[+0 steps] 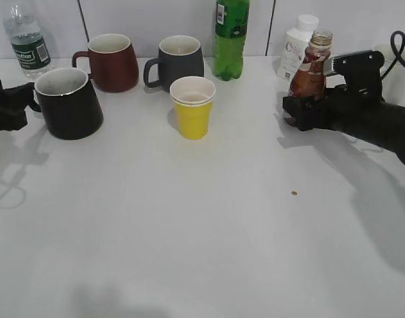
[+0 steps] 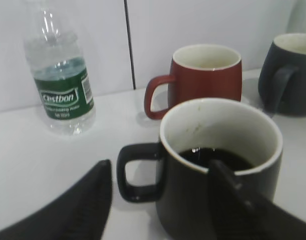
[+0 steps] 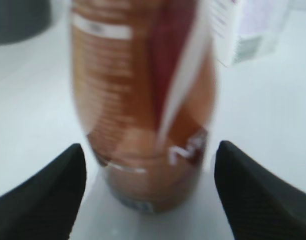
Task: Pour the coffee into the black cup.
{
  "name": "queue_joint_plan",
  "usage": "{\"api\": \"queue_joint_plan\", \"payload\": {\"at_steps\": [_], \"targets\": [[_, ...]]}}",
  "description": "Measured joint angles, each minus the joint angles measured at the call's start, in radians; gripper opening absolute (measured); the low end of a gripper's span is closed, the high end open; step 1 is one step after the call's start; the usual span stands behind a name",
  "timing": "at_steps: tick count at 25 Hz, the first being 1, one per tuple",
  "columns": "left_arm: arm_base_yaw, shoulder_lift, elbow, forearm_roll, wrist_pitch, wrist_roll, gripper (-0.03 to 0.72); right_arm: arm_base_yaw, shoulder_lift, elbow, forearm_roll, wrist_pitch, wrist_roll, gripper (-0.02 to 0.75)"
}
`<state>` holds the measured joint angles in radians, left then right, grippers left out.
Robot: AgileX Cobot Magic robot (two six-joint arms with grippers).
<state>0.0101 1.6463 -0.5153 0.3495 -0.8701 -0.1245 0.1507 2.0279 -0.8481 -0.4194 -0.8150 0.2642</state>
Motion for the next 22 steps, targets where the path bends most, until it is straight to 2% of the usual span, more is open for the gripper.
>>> {"api": "queue_joint_plan", "payload": {"at_steps": [3, 5, 10, 14, 18, 22], "targets": [[0.0, -0.001, 0.0, -0.002, 0.032, -0.013, 0.51, 0.0, -0.013, 0.027, 0.0, 0.009, 0.0, 0.622], [-0.005, -0.001, 0.0, -0.004, 0.054, -0.023, 0.529, 0.0, -0.022, 0.045, 0.001, 0.016, 0.0, 0.622], [-0.032, -0.025, 0.0, -0.007, 0.194, -0.04, 0.538, 0.0, -0.053, 0.06, 0.032, 0.081, 0.0, 0.622], [-0.065, -0.056, 0.0, -0.008, 0.325, -0.108, 0.54, 0.0, -0.088, 0.061, 0.034, 0.157, 0.0, 0.622], [-0.126, -0.105, -0.006, -0.009, 0.503, -0.22, 0.54, 0.0, -0.152, 0.062, 0.034, 0.256, 0.004, 0.622], [-0.225, -0.142, -0.075, -0.037, 0.803, -0.299, 0.54, 0.0, -0.231, 0.063, 0.024, 0.372, 0.067, 0.618]]}}
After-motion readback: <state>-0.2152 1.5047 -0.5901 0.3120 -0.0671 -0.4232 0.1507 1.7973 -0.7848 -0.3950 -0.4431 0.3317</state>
